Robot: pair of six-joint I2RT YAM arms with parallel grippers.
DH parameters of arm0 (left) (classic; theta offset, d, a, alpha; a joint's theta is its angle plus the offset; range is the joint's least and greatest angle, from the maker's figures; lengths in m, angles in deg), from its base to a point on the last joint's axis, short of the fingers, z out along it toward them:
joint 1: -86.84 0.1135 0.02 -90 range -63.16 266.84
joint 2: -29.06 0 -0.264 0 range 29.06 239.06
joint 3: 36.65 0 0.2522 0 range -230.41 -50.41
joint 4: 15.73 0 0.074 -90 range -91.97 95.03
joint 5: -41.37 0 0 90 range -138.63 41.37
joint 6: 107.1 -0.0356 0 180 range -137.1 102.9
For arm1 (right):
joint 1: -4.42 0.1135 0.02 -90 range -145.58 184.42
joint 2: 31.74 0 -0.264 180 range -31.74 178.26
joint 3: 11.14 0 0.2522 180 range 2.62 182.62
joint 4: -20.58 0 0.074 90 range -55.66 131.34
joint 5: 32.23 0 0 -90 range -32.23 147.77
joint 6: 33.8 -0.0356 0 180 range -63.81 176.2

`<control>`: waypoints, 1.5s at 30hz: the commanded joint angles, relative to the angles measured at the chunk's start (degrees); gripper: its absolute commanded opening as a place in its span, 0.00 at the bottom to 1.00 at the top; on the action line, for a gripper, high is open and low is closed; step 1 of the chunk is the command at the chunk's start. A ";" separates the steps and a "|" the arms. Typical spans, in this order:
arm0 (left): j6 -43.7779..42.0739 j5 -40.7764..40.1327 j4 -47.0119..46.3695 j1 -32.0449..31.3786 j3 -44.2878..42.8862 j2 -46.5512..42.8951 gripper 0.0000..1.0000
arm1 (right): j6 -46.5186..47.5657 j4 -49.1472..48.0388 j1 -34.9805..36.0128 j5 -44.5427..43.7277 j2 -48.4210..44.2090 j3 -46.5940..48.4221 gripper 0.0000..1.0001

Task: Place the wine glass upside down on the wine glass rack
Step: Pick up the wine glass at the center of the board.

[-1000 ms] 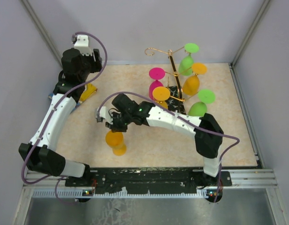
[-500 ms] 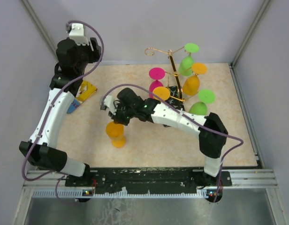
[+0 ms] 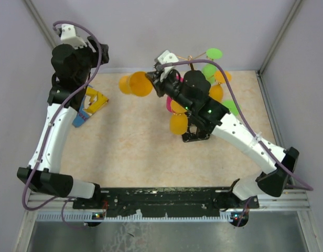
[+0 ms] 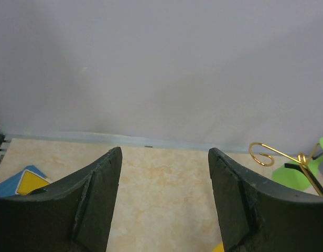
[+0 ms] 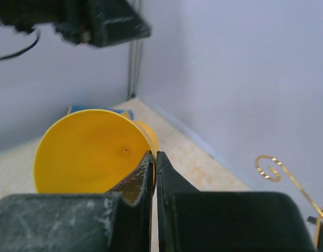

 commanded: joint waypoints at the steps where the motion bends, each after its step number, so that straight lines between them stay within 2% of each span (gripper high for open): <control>1: 8.24 3.87 -2.99 0.24 3.00 -4.26 0.73 | 0.62 -17.91 -2.52 -7.90 0.27 -2.28 0.00; 6: 19.87 9.68 -4.81 0.24 6.78 -5.72 0.72 | 9.30 -29.14 -3.56 -11.21 3.90 -2.25 0.00; 12: 36.08 12.41 -13.89 0.24 15.83 -10.27 0.68 | 16.51 -42.35 -4.16 -11.07 7.76 -4.79 0.00; 21: 40.91 8.16 -15.10 0.24 19.35 -14.50 0.69 | 18.55 -48.72 -5.11 -6.99 9.37 -4.77 0.00; 28: 46.48 15.32 -18.49 0.22 15.70 -10.05 0.72 | 21.70 -54.56 -5.22 -1.81 9.90 -7.06 0.00; 36: 57.55 19.98 -26.33 0.15 19.20 -7.76 0.72 | 23.20 -67.77 -5.09 1.96 9.07 -14.17 0.00; 45: 58.82 23.66 -27.43 -1.26 19.28 -5.58 0.70 | 26.96 -72.52 -2.32 3.01 11.15 -14.32 0.00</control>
